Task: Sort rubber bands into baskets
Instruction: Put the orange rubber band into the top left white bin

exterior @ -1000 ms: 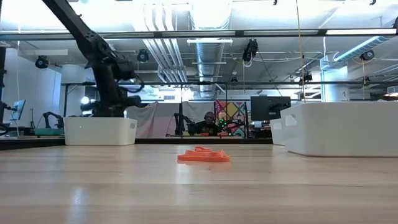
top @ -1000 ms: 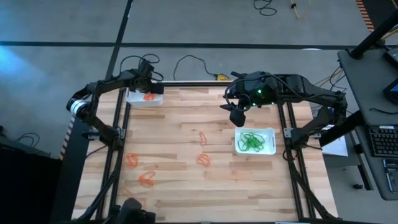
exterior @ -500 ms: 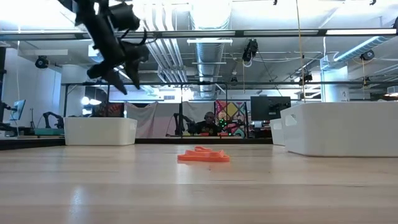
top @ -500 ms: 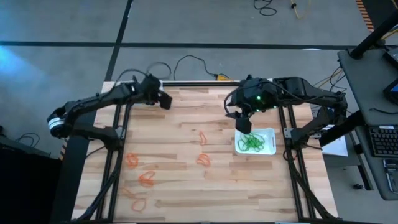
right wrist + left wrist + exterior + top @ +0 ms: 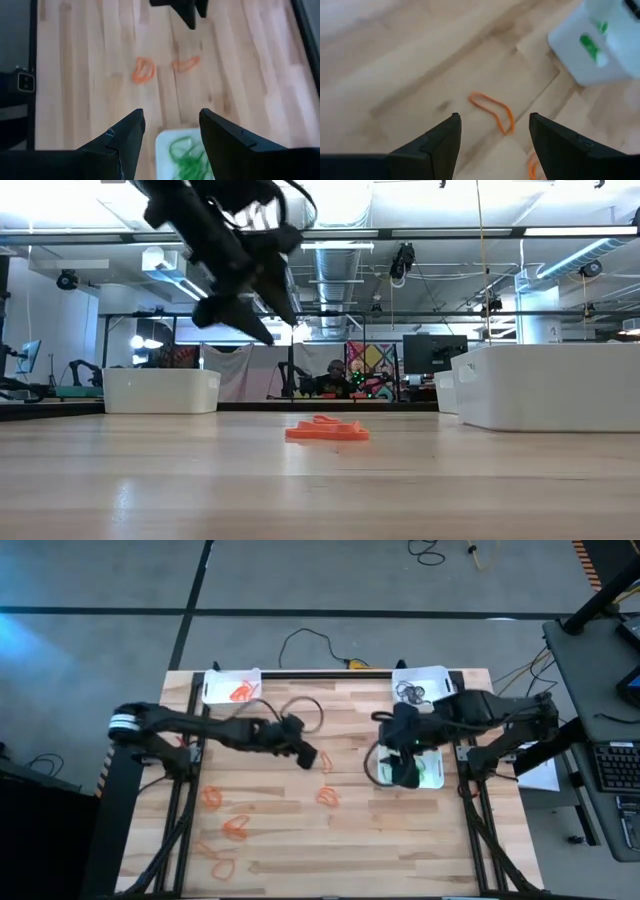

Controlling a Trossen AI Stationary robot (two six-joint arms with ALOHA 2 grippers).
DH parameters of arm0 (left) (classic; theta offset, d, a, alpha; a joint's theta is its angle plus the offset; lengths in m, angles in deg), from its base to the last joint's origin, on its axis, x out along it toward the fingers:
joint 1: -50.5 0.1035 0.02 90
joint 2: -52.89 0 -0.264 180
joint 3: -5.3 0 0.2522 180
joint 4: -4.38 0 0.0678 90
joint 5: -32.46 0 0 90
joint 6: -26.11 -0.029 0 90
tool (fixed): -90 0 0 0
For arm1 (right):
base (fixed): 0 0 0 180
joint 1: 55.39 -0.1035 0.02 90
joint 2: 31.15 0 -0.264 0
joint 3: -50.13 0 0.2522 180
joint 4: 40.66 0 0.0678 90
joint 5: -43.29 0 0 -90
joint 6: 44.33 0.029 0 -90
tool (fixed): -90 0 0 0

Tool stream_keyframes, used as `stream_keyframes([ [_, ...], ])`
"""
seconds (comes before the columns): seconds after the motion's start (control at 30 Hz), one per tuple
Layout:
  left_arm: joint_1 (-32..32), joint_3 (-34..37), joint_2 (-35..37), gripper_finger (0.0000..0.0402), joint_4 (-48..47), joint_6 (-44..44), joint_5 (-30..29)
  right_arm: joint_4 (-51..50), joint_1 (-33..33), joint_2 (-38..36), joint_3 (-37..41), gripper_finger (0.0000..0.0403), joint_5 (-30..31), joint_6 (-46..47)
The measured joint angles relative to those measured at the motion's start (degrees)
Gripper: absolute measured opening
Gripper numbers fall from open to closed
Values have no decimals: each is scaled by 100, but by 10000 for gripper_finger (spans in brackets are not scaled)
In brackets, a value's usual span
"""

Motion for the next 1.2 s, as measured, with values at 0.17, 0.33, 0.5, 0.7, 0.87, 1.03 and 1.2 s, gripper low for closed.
stream_keyframes([
  [0.17,-116,-565,-1033,217,72,364,-184,-138,-314,0,78,185,250,410],
  [0.33,-93,-1324,-1979,217,-396,1095,-276,-198,-465,0,78,185,261,612],
  [0.5,-101,-2161,-2882,217,-1347,1564,-358,-209,-493,0,78,185,260,624],
  [0.7,-150,-2949,-3594,213,-1501,1716,-587,-277,-493,0,78,185,259,625],
  [0.87,-204,-3391,-3883,160,-1614,1501,-581,-290,-493,-1,78,185,259,628],
  [1.03,-206,-3513,-3955,72,-1597,1244,-505,-294,-493,-2,78,185,259,669],
  [1.2,-206,-3497,-3902,7,-1535,1072,-405,-294,-491,-2,78,185,259,669],
])
